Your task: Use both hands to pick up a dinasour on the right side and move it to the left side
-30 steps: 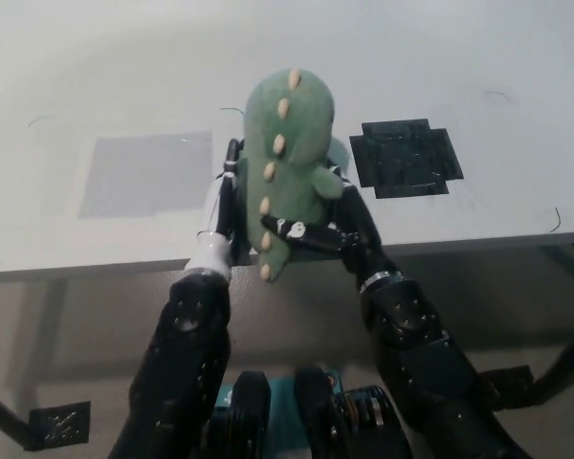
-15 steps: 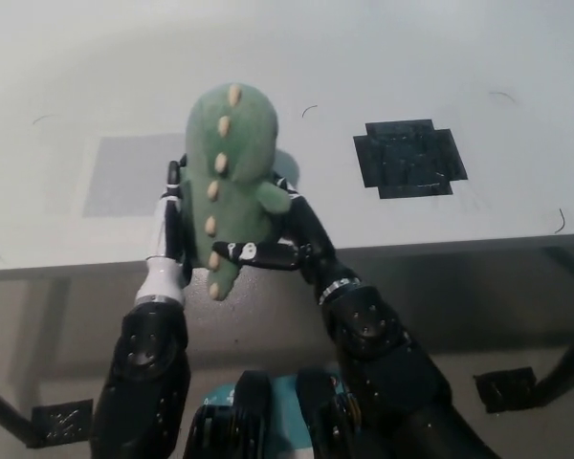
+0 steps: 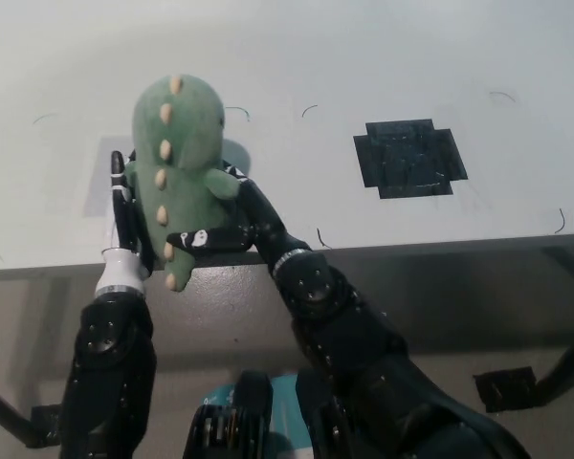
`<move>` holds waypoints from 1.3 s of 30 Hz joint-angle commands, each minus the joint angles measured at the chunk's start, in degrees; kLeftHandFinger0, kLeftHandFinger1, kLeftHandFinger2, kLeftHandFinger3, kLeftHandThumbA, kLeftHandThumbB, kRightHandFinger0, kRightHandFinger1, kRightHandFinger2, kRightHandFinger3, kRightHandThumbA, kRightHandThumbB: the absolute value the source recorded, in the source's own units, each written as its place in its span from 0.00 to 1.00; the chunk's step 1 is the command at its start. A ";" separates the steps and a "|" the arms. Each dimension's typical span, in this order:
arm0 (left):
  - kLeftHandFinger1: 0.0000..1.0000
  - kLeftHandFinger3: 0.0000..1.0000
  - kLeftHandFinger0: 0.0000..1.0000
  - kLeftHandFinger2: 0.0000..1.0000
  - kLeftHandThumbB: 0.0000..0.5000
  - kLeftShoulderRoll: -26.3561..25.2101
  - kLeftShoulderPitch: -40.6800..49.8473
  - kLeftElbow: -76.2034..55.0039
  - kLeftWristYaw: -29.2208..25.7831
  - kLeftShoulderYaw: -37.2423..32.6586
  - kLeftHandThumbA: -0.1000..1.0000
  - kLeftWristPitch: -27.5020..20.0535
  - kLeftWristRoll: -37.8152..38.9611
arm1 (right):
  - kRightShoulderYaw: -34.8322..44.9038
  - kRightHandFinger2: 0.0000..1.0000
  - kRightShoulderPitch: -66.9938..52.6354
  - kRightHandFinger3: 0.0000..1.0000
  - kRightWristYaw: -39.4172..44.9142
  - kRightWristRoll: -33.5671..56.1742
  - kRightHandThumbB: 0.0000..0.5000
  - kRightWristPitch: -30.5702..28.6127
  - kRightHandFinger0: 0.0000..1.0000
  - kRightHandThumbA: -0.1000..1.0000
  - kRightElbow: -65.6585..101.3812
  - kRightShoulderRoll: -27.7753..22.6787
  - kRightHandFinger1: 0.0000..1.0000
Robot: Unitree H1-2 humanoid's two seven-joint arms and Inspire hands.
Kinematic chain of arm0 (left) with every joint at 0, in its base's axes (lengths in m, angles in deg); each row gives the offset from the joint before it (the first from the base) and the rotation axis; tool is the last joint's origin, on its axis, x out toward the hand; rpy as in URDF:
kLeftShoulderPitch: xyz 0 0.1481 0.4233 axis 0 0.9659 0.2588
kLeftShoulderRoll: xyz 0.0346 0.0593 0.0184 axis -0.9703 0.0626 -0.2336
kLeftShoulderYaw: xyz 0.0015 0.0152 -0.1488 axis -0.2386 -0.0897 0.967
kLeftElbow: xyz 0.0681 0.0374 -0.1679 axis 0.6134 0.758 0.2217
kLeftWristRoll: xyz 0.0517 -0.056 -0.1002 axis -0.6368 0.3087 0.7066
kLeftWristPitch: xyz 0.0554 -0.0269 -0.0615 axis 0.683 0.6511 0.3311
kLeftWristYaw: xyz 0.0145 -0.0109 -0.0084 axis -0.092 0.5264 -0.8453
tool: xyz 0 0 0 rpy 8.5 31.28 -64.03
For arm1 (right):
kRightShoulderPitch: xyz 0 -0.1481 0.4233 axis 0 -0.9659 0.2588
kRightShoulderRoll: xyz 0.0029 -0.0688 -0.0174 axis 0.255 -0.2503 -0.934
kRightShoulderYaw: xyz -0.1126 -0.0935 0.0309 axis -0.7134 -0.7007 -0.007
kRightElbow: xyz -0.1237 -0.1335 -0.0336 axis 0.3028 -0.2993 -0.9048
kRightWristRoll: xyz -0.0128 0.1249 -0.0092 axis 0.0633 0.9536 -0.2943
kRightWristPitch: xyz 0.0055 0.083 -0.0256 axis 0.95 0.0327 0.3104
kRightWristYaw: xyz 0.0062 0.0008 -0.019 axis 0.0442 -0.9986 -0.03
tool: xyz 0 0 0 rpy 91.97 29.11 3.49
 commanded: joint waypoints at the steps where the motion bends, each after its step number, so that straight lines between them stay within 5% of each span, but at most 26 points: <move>1: 1.00 1.00 1.00 1.00 0.49 -1.51 -2.34 0.59 3.98 -0.60 1.00 -0.28 1.11 | -0.92 1.00 5.51 1.00 2.21 -1.75 0.00 0.34 1.00 1.00 -2.00 4.89 1.00; 39: 1.00 1.00 1.00 1.00 0.52 -1.92 -5.86 3.61 4.83 -0.48 1.00 -1.59 3.02 | 1.06 1.00 9.65 1.00 0.40 -1.64 0.05 -4.94 1.00 1.00 -8.71 4.53 1.00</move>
